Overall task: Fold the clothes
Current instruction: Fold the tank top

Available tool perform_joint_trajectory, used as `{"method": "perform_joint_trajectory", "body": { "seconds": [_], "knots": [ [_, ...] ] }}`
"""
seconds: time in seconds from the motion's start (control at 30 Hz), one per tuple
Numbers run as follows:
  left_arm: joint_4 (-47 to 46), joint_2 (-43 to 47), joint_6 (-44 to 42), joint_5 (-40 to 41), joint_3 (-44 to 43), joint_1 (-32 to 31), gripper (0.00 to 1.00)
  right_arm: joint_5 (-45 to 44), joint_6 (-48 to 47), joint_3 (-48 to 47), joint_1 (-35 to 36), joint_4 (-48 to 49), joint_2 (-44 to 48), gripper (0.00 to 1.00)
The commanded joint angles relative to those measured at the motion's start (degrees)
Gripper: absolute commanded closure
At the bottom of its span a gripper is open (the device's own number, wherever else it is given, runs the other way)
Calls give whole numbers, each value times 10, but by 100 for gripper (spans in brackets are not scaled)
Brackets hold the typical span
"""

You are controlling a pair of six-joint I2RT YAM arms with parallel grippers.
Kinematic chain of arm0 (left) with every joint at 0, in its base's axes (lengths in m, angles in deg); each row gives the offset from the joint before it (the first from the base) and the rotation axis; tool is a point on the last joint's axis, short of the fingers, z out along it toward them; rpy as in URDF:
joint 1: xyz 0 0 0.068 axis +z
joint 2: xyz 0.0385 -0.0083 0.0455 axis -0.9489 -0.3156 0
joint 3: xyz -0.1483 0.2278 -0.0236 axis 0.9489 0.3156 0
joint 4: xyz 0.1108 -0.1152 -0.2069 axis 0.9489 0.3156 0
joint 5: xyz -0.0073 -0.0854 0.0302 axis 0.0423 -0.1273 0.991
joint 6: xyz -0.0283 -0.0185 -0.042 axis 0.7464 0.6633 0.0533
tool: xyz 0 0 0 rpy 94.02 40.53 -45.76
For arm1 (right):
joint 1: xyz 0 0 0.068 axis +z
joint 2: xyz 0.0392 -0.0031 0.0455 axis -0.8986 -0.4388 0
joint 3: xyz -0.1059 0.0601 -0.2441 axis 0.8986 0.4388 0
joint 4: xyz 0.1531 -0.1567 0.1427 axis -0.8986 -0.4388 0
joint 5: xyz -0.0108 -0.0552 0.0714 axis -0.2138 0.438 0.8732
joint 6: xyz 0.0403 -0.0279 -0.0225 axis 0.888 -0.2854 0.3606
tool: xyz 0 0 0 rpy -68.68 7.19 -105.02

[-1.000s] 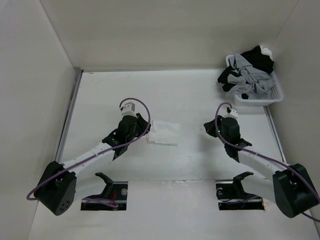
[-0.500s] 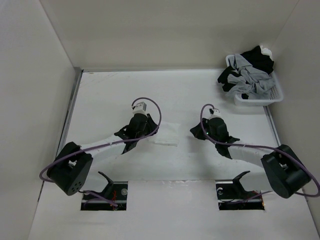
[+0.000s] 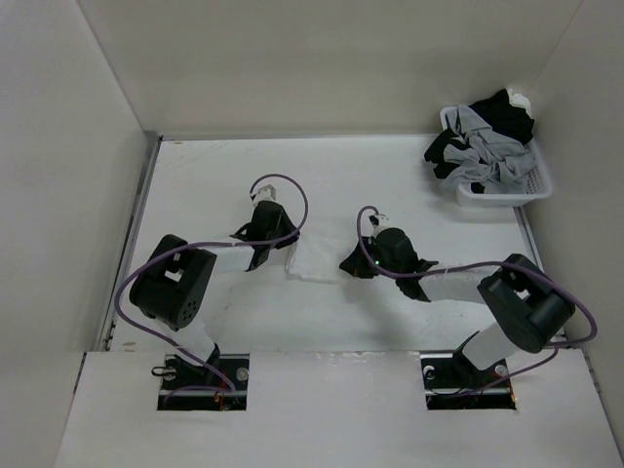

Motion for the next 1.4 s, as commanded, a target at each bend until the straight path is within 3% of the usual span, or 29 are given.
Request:
{"method": "perform_joint_trajectory", "body": {
  "seconds": [0.0,0.27,0.43,0.6,0.83,0.97,1.1,1.37],
  "knots": [
    [-54,-10,-10,-18,-30,11,84,15,1,-24,2,18,-12,93],
    [-81,18,-4,-14,-23,25,82,11,-7,-24,2,12,3,87],
    [-69,128,-1,34,48,33,72,9,-27,-2,7,26,76,77],
    [9,224,-7,79,124,51,58,-40,-56,58,4,60,195,64],
    [120,342,-13,71,188,98,51,-232,-43,147,-81,34,366,52],
    [149,382,-17,75,202,122,49,-249,-2,174,-158,-14,432,51],
    [156,380,-18,62,198,137,49,-213,21,182,-205,-17,422,54],
    [138,341,-18,61,179,85,50,-183,18,160,-201,-2,350,57]
  ]
}}
